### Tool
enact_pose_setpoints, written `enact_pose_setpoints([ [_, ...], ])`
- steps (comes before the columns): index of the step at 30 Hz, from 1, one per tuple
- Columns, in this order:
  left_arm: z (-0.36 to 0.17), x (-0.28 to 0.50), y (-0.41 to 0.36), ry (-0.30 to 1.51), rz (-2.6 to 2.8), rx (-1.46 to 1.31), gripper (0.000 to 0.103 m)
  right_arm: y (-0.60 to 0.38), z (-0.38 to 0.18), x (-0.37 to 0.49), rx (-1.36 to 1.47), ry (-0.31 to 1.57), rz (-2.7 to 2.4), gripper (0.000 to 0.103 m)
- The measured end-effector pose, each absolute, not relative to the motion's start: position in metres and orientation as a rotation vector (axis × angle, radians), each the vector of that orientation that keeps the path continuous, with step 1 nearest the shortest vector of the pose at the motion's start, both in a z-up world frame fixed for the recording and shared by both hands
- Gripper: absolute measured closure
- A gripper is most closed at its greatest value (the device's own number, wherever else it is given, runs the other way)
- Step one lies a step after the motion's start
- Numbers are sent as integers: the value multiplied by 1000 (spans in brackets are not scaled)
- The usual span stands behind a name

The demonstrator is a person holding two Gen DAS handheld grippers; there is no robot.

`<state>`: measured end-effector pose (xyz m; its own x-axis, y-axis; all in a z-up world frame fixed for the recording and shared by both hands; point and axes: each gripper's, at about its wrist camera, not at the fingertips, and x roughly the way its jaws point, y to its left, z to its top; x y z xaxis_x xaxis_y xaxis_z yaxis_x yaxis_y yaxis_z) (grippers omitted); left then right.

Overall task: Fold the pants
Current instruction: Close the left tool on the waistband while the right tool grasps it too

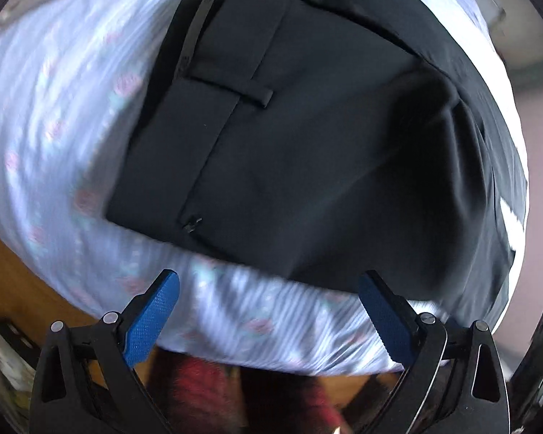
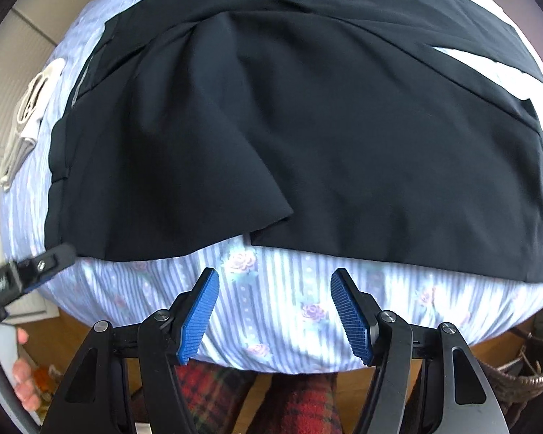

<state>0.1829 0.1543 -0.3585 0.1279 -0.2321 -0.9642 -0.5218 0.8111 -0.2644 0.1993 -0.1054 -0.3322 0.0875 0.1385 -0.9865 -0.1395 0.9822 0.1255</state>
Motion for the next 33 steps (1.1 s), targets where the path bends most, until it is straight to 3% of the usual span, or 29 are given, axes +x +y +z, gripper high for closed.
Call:
enact_pose_setpoints([
  [4,-381,195,152,1476,286,-736,9,-103,-335,199,-8,1478,218,38],
  [7,-390,200,148,1490,293,-739,25,-108,-334,201,-10,1474,206,38],
  [8,-391,201,146,1489,292,-733,34,-111,-335,201,-10,1474,194,38],
  [9,-390,202,146,1485,285,-738,52,-112,-335,203,0,1476,186,38],
  [10,-388,202,145,1481,276,-745,61,-113,-336,204,10,1479,182,38],
  [11,-384,202,147,1484,288,-732,77,-116,-337,205,18,1482,178,38],
  [14,-365,202,155,1445,266,-746,95,-121,-338,204,30,1491,183,39],
  [21,-297,206,173,1292,205,-689,96,-109,-333,208,61,1471,230,41],
  [26,-273,212,170,1236,171,-597,96,-90,-334,224,20,1435,257,51],
  [29,-261,217,172,1219,160,-613,96,-85,-333,235,8,1420,256,68],
  [31,-254,213,172,1215,153,-608,96,-84,-324,239,30,1408,266,94],
  [33,-246,217,173,1209,145,-603,96,-88,-305,240,52,1369,256,97],
])
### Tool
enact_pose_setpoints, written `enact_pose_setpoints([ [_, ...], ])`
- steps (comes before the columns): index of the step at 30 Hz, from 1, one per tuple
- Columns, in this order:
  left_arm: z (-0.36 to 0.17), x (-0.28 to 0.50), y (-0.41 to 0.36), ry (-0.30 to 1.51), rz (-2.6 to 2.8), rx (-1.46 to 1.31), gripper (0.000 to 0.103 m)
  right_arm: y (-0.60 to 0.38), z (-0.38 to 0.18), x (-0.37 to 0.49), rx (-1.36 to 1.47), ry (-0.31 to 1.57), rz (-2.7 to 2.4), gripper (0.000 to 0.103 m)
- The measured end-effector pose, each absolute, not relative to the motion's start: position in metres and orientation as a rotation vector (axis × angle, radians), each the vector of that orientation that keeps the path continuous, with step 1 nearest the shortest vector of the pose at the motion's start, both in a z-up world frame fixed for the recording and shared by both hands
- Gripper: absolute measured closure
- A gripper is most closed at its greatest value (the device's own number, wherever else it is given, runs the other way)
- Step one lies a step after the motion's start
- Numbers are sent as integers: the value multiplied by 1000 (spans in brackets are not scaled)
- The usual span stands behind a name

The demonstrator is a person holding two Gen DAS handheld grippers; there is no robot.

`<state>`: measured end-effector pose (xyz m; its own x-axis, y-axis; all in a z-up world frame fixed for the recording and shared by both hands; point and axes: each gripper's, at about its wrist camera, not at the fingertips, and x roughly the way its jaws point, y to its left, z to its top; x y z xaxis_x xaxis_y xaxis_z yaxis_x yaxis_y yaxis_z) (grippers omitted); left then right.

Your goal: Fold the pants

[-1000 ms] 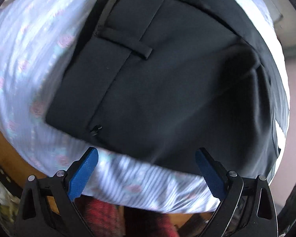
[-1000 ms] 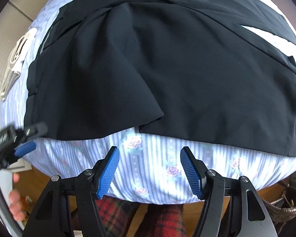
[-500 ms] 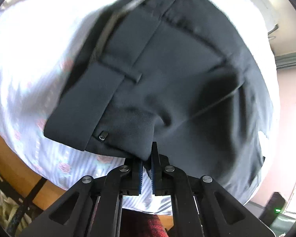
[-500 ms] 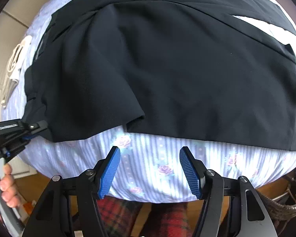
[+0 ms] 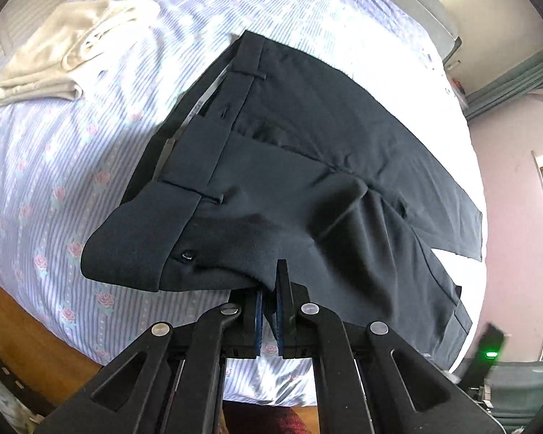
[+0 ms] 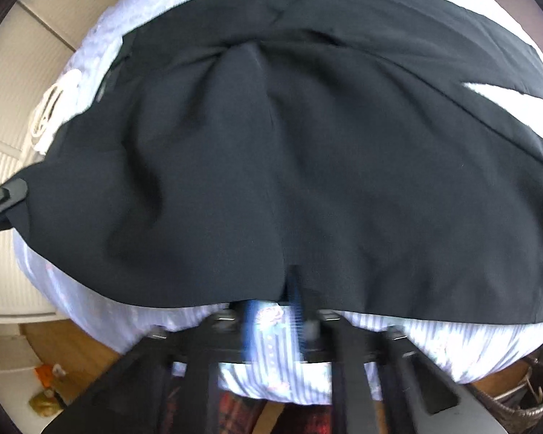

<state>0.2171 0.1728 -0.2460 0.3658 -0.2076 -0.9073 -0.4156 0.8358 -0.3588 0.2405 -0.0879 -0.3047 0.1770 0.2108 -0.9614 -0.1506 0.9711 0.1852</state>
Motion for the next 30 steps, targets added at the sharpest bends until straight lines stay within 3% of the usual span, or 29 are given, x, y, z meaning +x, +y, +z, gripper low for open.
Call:
enact_pose_setpoints([
  [7,-197,240,174,1138,79,-555,96,-90,-202,270,-25,1131,184,100],
  [14,-168,322,179,1044,48,-469,96,-72,-162,355,-127,1016,203,100],
  [21,-174,413,185,1049,14,-390,96,-59,-168,457,-208,1052,213,100],
  [30,-240,512,211,1152,80,-342,96,-27,-230,549,-259,1150,228,100],
])
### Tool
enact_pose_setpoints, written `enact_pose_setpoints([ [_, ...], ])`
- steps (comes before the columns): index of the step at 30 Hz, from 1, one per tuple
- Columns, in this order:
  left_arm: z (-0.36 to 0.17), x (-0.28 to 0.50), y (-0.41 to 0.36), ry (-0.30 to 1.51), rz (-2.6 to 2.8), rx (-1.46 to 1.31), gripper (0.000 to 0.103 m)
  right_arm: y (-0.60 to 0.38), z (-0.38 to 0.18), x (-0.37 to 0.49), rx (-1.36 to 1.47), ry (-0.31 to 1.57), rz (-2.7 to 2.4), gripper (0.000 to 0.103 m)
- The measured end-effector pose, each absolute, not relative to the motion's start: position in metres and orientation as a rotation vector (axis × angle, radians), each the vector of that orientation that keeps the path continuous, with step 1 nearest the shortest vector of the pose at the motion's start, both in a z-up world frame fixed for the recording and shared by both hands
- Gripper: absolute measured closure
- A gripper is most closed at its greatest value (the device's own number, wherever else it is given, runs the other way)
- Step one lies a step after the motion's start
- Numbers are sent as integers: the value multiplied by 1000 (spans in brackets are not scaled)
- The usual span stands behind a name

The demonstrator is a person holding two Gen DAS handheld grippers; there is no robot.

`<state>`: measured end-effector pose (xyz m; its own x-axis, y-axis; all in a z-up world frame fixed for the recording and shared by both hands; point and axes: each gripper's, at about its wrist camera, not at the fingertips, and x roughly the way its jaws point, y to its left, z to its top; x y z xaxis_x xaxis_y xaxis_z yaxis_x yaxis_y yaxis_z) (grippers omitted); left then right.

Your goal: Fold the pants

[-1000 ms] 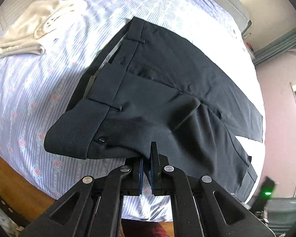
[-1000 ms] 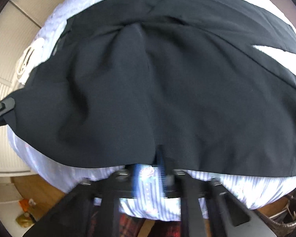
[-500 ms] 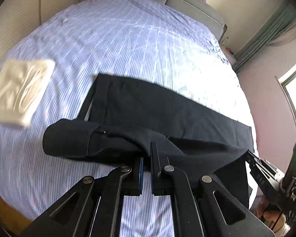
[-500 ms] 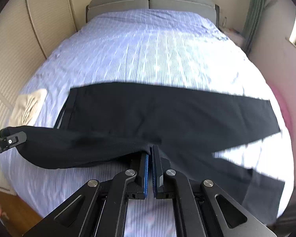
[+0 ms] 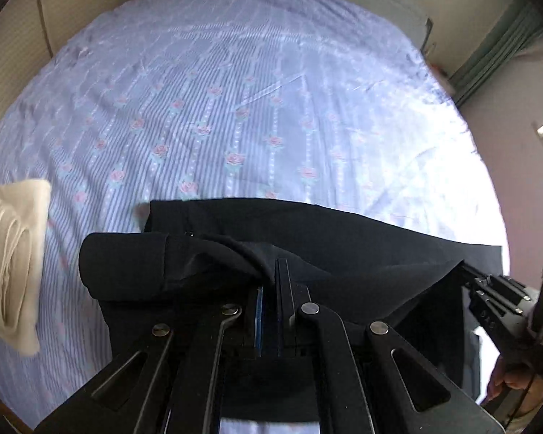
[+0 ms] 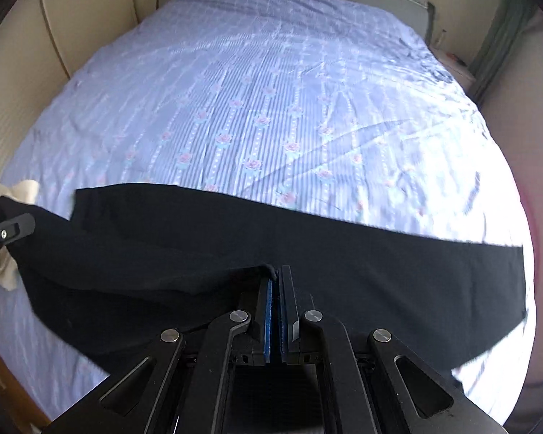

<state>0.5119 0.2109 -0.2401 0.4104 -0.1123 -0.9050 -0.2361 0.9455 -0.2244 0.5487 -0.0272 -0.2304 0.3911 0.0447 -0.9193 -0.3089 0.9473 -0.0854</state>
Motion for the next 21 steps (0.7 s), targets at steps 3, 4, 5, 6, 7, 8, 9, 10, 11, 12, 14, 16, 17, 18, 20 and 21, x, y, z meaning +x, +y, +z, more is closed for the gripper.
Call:
enact_pose_setpoints([
  [3,-261,535,220,1188,115,-339,96,-16,-250,571,-280,1179,235,100],
  [4,-270,543,224,1209,130,-347,95,-11,-256,580,-293,1189,240,100],
  [5,-275,546,227,1222,140,-352,94,-8,-260,585,-304,1197,244,100],
  [6,-282,553,230,1245,161,-356,92,-3,-266,592,-321,1212,247,100],
  [7,-286,557,231,1259,170,-354,92,-1,-269,597,-325,1225,252,100],
  [8,-290,563,233,1272,179,-345,87,1,-273,602,-325,1234,256,100],
  [9,-289,567,234,1272,198,-331,70,2,-276,606,-319,1244,252,99],
  [10,-287,568,234,1264,213,-323,57,2,-278,609,-308,1255,248,98],
  [11,-280,570,236,1238,234,-322,38,1,-278,610,-291,1265,245,97],
  [12,-275,570,237,1219,239,-323,36,0,-277,611,-268,1270,250,92],
  [14,-265,569,237,1200,231,-314,36,-1,-265,610,-248,1235,251,68],
  [16,-255,564,232,1198,204,-297,36,0,-251,607,-242,1185,246,48],
  [17,-249,559,228,1194,186,-278,36,-1,-241,603,-239,1161,246,47],
  [18,-244,553,223,1189,171,-252,36,-3,-232,597,-235,1142,242,47],
  [20,-232,540,209,1173,128,-189,36,-8,-216,585,-222,1120,243,47],
  [21,-222,529,198,1155,90,-146,36,-14,-205,572,-210,1103,242,47],
])
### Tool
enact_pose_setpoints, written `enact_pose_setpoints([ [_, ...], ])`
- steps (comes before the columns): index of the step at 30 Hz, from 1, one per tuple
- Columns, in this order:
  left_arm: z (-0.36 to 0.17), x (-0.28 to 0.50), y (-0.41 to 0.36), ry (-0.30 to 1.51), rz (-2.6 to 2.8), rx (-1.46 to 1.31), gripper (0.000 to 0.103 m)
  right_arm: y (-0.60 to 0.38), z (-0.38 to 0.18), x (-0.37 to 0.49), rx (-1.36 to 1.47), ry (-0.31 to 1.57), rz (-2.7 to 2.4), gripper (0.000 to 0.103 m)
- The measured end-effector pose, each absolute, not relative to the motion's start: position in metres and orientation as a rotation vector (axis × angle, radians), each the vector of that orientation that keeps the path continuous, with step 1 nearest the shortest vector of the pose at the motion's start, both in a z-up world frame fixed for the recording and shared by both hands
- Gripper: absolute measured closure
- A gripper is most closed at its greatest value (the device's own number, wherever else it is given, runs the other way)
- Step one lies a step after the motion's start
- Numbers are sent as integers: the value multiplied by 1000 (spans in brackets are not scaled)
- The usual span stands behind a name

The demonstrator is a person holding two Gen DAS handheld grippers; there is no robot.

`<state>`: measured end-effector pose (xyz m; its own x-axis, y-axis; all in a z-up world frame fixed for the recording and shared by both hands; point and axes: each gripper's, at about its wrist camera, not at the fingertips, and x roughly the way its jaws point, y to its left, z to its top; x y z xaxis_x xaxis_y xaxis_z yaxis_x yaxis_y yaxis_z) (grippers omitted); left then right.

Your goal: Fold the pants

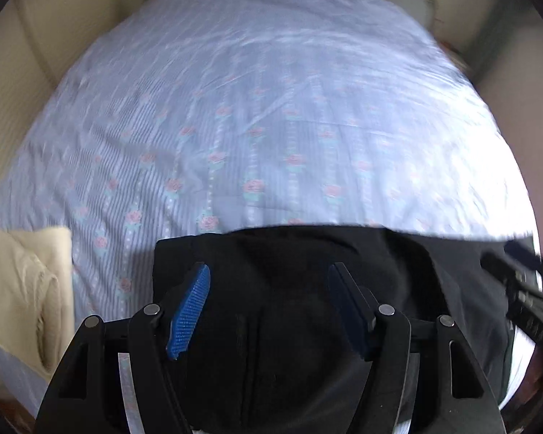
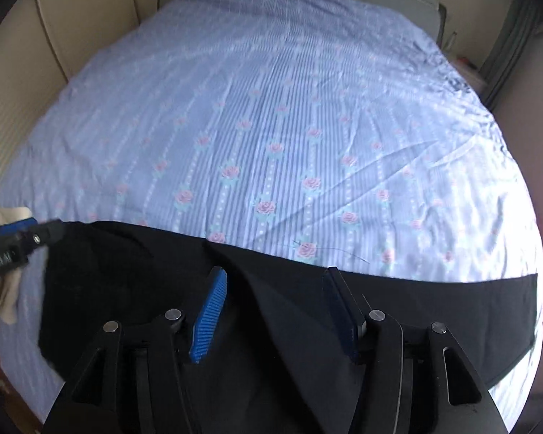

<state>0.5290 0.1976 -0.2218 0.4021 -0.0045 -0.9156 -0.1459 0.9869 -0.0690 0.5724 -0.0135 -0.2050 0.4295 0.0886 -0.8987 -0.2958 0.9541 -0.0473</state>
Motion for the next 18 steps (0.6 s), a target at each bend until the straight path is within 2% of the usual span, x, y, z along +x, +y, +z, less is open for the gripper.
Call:
enact_pose_setpoints([
  [5,-181,488,155,1092,-62,-27,29,-43,-175,521,-158,1074,216,47],
  [10,-150,439,108,1023,-236,34,26,-82,-152,455,-127,1056,140,44],
  [18,-151,390,31,1030,-450,-4,26,-167,-134,351,-42,1069,-79,44],
])
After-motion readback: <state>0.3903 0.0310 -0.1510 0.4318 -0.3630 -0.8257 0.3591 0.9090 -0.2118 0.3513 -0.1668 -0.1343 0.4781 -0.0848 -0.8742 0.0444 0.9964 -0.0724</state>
